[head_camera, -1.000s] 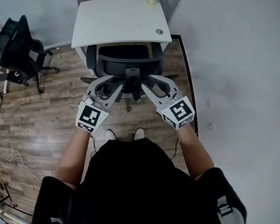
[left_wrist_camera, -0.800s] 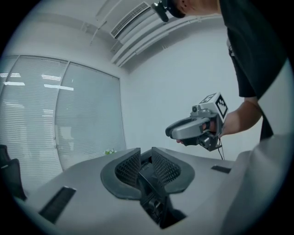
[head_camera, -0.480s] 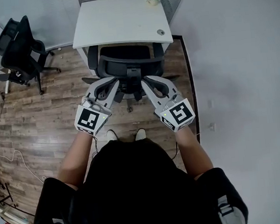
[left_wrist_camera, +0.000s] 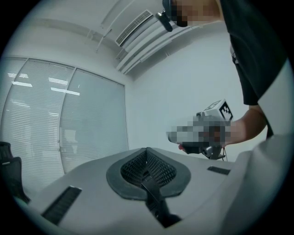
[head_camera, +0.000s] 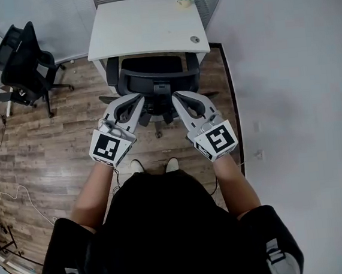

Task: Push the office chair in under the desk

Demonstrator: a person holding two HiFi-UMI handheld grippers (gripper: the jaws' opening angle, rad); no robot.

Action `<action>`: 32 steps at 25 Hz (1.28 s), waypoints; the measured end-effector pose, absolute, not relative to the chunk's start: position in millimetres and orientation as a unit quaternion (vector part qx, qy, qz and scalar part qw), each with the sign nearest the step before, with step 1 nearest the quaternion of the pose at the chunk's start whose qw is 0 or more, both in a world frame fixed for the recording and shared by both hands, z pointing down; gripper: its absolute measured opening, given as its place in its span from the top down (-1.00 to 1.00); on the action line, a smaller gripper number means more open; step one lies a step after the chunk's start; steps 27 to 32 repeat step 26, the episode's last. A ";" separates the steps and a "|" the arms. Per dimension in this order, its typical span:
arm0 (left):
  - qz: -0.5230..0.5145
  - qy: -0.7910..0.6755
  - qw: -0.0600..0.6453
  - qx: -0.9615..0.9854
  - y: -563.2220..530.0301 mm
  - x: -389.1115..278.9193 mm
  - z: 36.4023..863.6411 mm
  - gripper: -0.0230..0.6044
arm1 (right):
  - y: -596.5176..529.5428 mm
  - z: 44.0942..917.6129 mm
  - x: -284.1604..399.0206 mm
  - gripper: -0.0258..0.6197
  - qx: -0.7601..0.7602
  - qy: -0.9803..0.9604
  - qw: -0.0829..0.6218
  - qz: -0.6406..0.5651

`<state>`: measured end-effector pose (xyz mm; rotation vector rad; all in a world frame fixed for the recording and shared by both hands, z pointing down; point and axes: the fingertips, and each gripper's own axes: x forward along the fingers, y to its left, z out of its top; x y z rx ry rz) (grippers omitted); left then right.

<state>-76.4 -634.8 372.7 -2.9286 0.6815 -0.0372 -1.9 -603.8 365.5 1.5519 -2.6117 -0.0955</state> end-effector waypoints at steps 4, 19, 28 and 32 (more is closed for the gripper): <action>-0.009 0.224 0.064 -0.972 -634.6 -74.7 370.5 0.94 | -604.1 359.0 -1.8 0.91 0.509 -0.858 0.055 -0.040; -0.004 0.218 0.061 -0.974 -634.8 -73.2 365.4 0.94 | -604.1 355.0 1.3 0.91 0.517 -0.854 0.050 -0.039; -0.007 0.216 0.064 -0.974 -635.0 -71.7 363.4 0.95 | -604.5 353.2 2.6 0.91 0.518 -0.853 0.050 -0.038; -0.007 0.216 0.064 -0.974 -635.0 -71.7 363.4 0.95 | -604.5 353.2 2.6 0.91 0.518 -0.853 0.050 -0.038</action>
